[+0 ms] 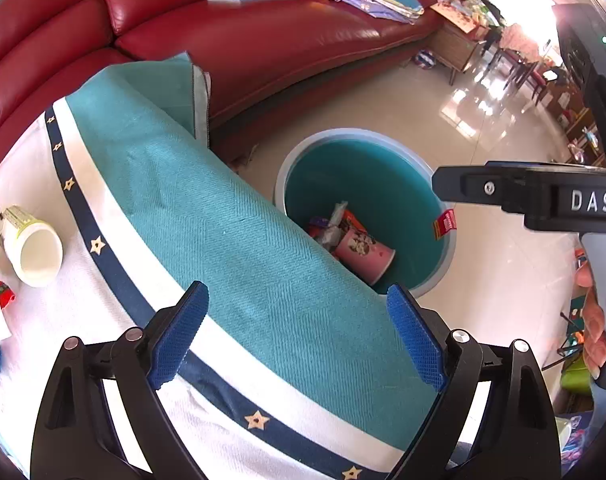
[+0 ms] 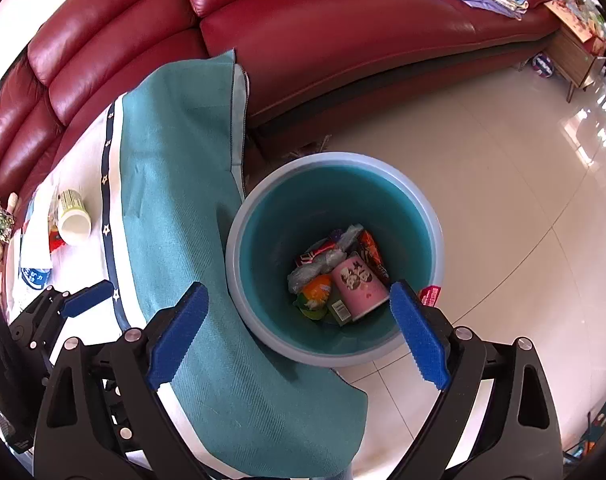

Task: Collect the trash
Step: 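Move both tools back over the table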

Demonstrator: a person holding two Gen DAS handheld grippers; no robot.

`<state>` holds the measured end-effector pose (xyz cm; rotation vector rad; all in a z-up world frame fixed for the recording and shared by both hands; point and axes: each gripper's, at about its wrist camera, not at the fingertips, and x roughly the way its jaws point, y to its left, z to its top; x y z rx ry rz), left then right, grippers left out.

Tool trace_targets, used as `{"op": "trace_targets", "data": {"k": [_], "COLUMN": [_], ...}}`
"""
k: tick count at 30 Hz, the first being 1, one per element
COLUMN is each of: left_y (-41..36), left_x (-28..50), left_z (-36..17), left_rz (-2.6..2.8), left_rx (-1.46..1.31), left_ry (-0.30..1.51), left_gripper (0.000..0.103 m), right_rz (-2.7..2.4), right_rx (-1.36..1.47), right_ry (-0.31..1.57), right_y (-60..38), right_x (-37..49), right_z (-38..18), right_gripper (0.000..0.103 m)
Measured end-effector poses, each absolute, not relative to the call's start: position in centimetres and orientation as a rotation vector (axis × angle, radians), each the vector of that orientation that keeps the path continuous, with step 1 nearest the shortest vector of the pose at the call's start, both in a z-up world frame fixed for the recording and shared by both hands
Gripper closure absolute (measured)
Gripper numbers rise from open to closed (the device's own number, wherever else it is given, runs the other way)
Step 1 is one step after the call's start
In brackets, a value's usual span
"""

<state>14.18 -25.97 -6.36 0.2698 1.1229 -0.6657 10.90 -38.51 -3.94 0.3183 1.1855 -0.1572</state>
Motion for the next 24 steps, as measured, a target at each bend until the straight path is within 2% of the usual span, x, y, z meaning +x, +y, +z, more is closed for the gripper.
{"op": "trace_targets", "data": {"k": [6, 16, 24], "left_y": [-24.7, -20.4, -13.9], "left_x": [13.2, 11.9, 11.8], "left_z": [-5.4, -3.9, -3.9], "left_rz": [-0.67, -0.618, -0.509], "left_rx": [0.255, 0.233, 0.199], "left_ry": [1.098, 1.07, 1.074], "left_gripper": [0.006, 0.006, 0.006], "right_rz": [-0.159, -0.112, -0.026], "right_rx": [0.305, 0.264, 0.209], "right_ry": [1.193, 1.2, 1.21], "right_y": [-37.2, -32.8, -27.0], "right_x": [10.2, 10.1, 11.4], "right_z": [-3.2, -2.5, -2.3], "right_gripper": [0.011, 0.011, 0.011]}}
